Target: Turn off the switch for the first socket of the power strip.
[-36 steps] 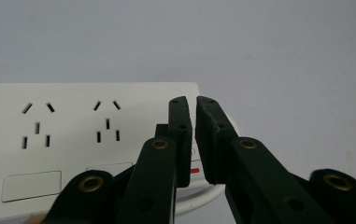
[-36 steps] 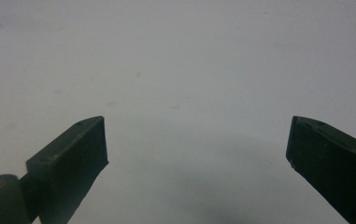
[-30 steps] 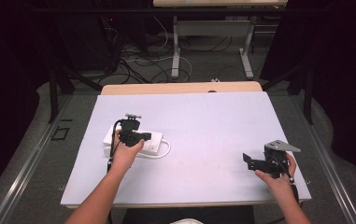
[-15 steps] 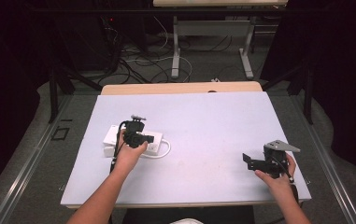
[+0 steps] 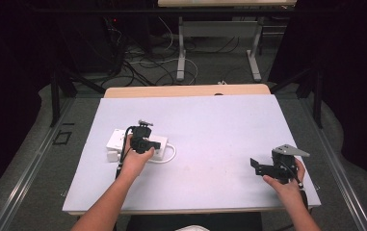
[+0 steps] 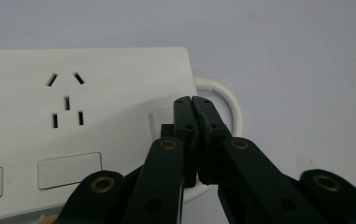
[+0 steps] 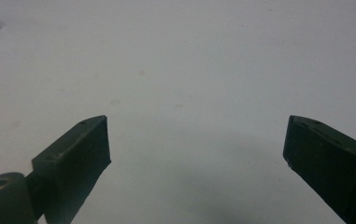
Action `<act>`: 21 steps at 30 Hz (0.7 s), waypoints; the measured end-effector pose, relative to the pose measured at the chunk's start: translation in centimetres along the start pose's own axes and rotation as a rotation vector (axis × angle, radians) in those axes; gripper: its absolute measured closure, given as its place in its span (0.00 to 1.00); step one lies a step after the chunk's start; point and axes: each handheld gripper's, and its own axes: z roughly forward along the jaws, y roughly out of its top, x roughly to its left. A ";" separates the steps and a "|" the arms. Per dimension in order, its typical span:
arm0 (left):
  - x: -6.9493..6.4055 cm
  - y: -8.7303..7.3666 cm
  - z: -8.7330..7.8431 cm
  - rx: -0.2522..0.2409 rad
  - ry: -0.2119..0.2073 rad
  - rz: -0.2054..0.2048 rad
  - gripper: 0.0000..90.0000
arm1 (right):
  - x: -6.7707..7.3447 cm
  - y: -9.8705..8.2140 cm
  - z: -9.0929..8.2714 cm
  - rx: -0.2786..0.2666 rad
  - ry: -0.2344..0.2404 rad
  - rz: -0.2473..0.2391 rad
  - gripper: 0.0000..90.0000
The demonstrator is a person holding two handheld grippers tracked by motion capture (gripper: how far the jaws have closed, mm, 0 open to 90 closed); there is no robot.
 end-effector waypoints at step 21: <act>0.3 -0.2 0.6 0.014 0.003 -0.016 1.00 | -0.1 0.0 0.0 0.001 0.008 0.009 0.08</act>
